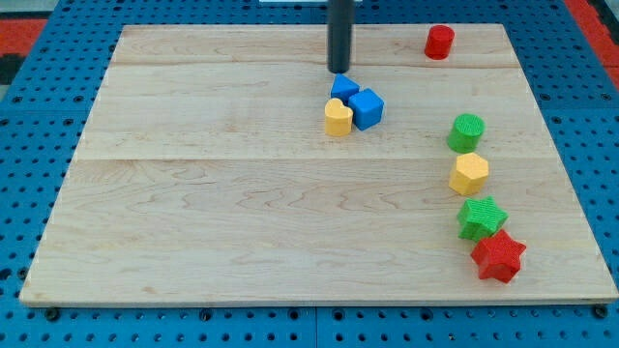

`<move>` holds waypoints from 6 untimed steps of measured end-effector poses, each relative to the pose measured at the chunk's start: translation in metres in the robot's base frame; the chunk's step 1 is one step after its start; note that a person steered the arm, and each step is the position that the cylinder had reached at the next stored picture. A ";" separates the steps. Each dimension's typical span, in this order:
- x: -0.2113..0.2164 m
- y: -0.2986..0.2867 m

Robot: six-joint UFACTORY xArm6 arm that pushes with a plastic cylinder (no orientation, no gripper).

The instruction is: Push the red circle diagonal to the green circle

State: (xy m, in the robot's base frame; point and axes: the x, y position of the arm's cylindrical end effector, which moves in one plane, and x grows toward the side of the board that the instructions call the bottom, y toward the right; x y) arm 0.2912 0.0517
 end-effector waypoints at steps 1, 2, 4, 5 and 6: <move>0.017 -0.011; 0.011 -0.013; 0.012 0.202; -0.064 0.233; -0.093 0.152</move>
